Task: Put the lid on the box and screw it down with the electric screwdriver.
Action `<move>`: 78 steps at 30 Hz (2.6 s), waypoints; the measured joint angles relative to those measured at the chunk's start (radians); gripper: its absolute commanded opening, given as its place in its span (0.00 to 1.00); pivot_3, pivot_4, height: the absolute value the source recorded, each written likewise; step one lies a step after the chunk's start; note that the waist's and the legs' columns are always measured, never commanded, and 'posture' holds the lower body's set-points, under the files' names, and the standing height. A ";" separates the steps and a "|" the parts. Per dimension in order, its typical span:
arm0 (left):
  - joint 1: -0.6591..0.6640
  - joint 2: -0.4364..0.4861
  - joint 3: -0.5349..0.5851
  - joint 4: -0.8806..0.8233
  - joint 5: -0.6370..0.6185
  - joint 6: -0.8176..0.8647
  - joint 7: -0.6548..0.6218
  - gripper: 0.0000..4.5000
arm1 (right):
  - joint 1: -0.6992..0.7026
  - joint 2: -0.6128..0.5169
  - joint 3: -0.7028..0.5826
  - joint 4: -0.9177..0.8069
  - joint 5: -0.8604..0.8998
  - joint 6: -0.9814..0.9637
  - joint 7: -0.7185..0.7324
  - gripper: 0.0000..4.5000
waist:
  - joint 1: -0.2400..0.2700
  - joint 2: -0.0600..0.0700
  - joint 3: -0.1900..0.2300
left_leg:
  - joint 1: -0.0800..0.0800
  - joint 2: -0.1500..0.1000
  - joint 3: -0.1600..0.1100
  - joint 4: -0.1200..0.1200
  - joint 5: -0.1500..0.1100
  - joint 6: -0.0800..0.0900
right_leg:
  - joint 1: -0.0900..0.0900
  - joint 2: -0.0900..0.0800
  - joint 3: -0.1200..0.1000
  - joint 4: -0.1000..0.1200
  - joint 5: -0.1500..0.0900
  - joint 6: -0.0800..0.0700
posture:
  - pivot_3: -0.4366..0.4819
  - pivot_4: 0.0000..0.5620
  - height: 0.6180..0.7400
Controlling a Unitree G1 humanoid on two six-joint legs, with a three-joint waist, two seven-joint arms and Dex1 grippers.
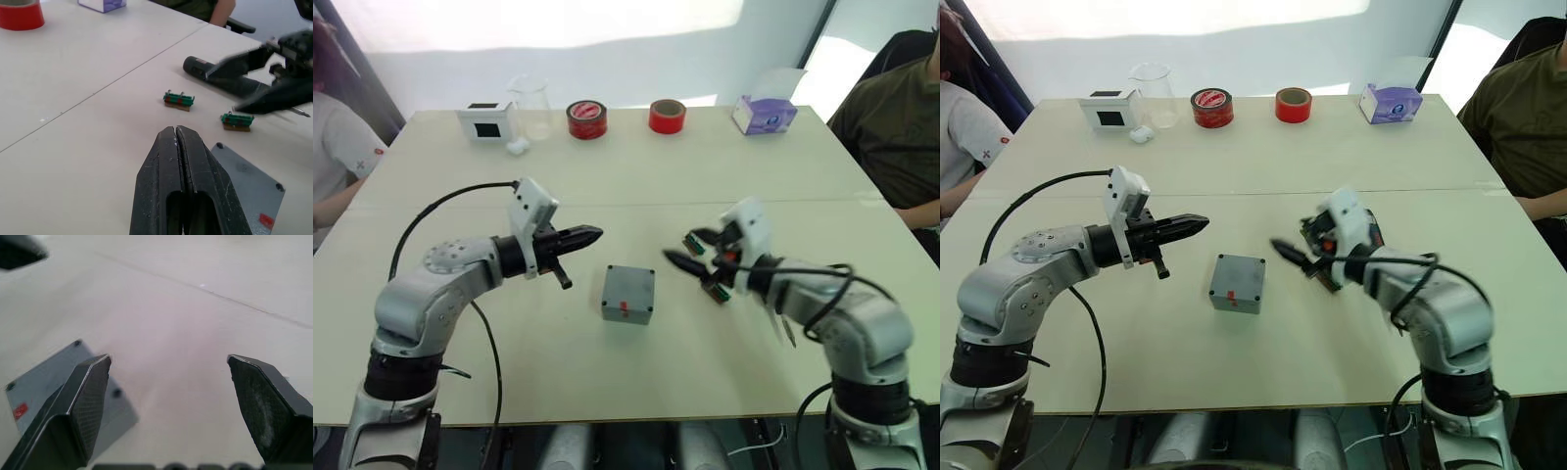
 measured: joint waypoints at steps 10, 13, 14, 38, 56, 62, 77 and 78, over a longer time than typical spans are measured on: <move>-0.016 0.262 -0.178 -0.043 0.001 -0.060 -0.391 0.00 | -0.139 -0.489 -0.081 0.242 0.140 0.465 0.102 1.00 | -0.007 0.003 0.002 | 0.000 0.001 0.002 -0.002 -0.001 0.001 | 0.000 -0.001 0.000 -0.003 -0.002 -0.004 | 0.48 0.27 1.00; -0.035 0.276 -0.234 -0.043 0.037 -0.110 -0.457 0.00 | -0.157 -0.559 0.026 0.322 0.178 0.485 0.151 1.00 | -0.009 0.003 0.002 | 0.000 0.002 0.002 -0.002 -0.001 0.001 | 0.001 -0.001 0.000 -0.007 -0.002 -0.006 | 0.48 0.27 1.00; -0.045 0.273 -0.245 -0.042 0.048 -0.127 -0.471 0.00 | -0.169 -0.573 0.074 0.359 0.188 0.485 0.169 1.00 | -0.009 0.004 0.002 | -0.001 0.002 0.002 -0.002 -0.001 0.002 | 0.001 -0.001 0.000 -0.008 -0.002 -0.006 | 0.48 0.27 1.00; -0.054 0.207 -0.258 -0.073 0.071 -0.146 -0.396 0.00 | -0.593 -0.479 0.744 0.878 -0.101 0.358 0.451 0.76 | -0.026 0.005 0.003 | -0.003 0.001 0.002 -0.001 -0.002 0.003 | 0.000 0.000 0.000 -0.010 0.001 -0.001 | 0.48 0.27 1.00; -0.057 0.216 -0.230 0.043 0.101 -0.171 -0.386 0.00 | -0.636 -0.373 0.603 1.076 -0.296 0.135 0.428 0.39 | -0.029 0.010 0.007 | -0.004 0.001 0.004 -0.001 -0.001 0.002 | -0.002 0.001 0.000 -0.009 0.003 0.000 | 0.48 0.27 1.00; -0.120 0.189 -0.198 0.153 0.122 -0.184 -0.371 0.00 | -0.431 -0.141 0.008 0.644 -0.139 -0.170 0.201 0.39 | -0.024 0.011 0.008 | -0.021 0.002 0.003 0.000 0.006 -0.010 | -0.021 0.002 0.000 0.002 0.003 0.000 | 0.48 0.27 1.00; -0.161 0.130 -0.319 0.196 0.215 -0.217 -0.407 0.00 | -0.005 0.345 0.063 -0.056 -0.007 -0.381 -0.156 0.39 | -0.032 0.011 0.008 | -0.018 0.001 0.002 0.001 0.007 -0.010 | -0.019 0.003 0.001 0.004 0.003 0.000 | 0.48 0.27 1.00; -0.160 0.129 -0.327 0.207 0.225 -0.218 -0.411 0.00 | 0.012 0.343 0.085 -0.057 -0.021 -0.401 -0.151 0.39 | -0.031 0.011 0.008 | -0.018 0.001 0.002 0.001 0.007 -0.010 | -0.019 0.003 0.001 0.004 0.003 0.000 | 0.48 0.27 1.00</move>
